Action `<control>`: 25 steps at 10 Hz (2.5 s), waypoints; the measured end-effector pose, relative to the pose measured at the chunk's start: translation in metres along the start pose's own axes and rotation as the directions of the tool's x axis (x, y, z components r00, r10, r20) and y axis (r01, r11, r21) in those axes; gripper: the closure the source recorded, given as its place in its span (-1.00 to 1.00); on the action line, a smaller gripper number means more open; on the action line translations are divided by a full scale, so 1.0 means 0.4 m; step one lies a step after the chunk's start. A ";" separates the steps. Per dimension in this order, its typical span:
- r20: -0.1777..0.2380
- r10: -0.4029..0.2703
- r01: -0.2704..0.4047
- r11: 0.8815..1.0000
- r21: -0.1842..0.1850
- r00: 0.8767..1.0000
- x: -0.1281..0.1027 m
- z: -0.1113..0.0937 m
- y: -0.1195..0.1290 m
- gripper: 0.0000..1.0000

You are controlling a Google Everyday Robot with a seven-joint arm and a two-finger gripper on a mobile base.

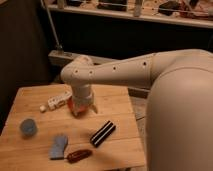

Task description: Place the eraser in the ceramic cup

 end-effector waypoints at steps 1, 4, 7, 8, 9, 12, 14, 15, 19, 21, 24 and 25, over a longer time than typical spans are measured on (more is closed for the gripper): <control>0.000 0.000 0.000 1.000 0.000 1.000 0.000 0.000 0.000 -0.30; 0.000 0.001 -0.001 1.000 0.000 1.000 0.000 0.000 0.000 -0.30; -0.003 0.108 -0.108 0.994 0.011 0.994 -0.008 0.020 -0.028 -0.30; -0.008 0.196 -0.196 0.980 0.021 0.981 -0.012 0.042 -0.054 -0.30; -0.017 0.297 -0.296 0.954 0.036 0.955 -0.014 0.073 -0.087 -0.30; -0.016 0.392 -0.392 0.919 0.033 0.920 -0.014 0.073 -0.083 -0.30; -0.019 0.400 -0.399 0.916 0.036 0.917 -0.013 0.078 -0.090 -0.30; -0.019 0.398 -0.397 0.917 0.036 0.917 -0.012 0.077 -0.088 -0.30; -0.019 0.397 -0.396 0.917 0.036 0.918 -0.012 0.078 -0.086 -0.30; -0.027 0.405 -0.404 0.914 0.018 0.914 -0.030 0.107 -0.088 -0.30; 0.006 0.358 -0.357 0.933 -0.042 0.934 -0.094 0.123 -0.100 -0.30; 0.041 0.295 -0.292 0.954 -0.074 0.955 -0.126 0.110 -0.116 -0.30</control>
